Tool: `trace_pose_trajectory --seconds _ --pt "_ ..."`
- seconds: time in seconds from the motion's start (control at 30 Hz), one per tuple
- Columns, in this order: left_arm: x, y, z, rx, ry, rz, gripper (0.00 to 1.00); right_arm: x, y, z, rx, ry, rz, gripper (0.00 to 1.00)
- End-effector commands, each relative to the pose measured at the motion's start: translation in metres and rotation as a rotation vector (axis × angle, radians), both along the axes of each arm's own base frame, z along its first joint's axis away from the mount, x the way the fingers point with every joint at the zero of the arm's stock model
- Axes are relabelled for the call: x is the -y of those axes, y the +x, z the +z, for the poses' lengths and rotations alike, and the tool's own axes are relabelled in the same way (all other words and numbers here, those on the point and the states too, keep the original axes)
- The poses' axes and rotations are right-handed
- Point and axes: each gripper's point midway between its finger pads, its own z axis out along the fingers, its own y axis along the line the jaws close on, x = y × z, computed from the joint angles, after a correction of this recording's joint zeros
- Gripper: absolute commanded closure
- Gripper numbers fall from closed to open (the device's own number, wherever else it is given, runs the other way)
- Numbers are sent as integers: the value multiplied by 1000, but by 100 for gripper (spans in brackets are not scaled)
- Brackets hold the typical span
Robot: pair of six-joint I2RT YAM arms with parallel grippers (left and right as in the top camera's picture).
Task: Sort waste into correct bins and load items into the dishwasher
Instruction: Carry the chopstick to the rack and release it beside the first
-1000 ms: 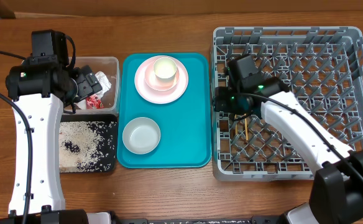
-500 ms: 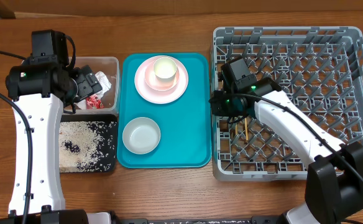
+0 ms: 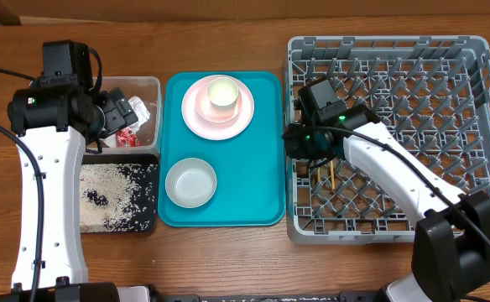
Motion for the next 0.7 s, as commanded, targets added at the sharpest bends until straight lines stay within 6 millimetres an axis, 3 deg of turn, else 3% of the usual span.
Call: trace_pose_trajectory --seconds 0.0,0.37,0.53,0.6,0.67 --pt "-2 0 7 18 15 -5 0 -15 -8 1 -10 40 48 78" --pt "-2 0 7 18 15 -5 0 -19 -11 1 0 29 78 79" --pt "-2 0 7 18 15 -5 0 -1 -1 2 40 -75 40 76" --pt "-2 0 7 18 15 -5 0 9 5 14 61 -128 16 73" --pt "-2 0 7 18 15 -5 0 12 13 43 87 -140 28 71"
